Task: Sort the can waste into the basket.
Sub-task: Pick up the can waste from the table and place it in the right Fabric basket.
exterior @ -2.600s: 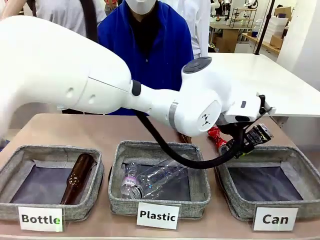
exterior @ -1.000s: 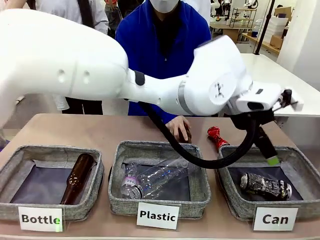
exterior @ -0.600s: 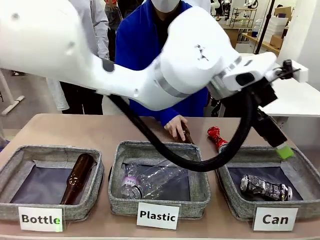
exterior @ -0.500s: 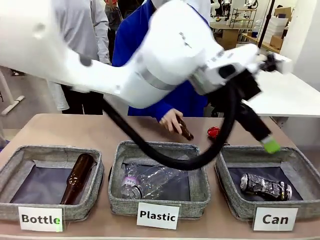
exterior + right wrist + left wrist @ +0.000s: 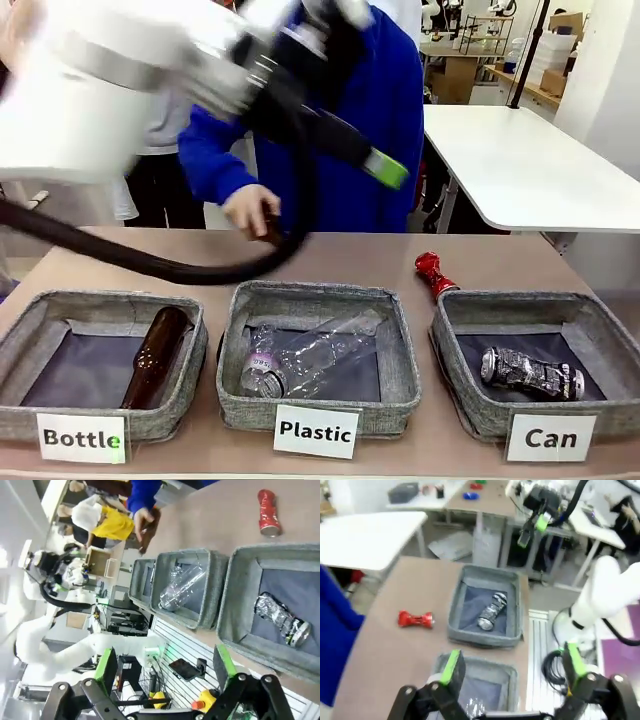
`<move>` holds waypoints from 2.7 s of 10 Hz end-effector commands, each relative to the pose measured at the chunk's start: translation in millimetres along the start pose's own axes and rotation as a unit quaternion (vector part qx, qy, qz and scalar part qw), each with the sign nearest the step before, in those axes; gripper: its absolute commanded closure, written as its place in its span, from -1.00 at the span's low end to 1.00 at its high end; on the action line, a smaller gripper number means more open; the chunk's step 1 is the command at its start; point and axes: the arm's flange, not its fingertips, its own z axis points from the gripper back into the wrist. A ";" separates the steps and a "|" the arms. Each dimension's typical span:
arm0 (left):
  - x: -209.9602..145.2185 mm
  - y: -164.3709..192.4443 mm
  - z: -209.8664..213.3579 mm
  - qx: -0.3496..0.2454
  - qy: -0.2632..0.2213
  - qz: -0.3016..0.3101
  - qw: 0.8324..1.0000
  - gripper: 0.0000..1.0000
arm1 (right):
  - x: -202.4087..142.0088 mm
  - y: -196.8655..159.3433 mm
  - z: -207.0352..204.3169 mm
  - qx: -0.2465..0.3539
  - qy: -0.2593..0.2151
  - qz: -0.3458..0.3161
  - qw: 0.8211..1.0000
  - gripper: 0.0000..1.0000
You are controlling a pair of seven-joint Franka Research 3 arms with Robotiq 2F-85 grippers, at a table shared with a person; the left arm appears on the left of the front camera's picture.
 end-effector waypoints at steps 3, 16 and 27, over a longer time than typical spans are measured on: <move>-13.3 1.9 -74.9 -0.033 0.101 -0.026 0.994 -1.00 | -12.9 -9.5 19.7 -0.005 0.002 -0.005 1.000 -1.00; -15.5 30.9 -165.4 -0.008 0.195 0.002 0.981 -1.00 | -11.9 -11.0 18.0 -0.005 -0.004 -0.009 1.000 -1.00; -242.5 -12.8 279.3 -0.005 -0.200 0.278 0.939 -1.00 | 53.6 25.6 -153.7 0.165 0.095 -0.041 0.981 -1.00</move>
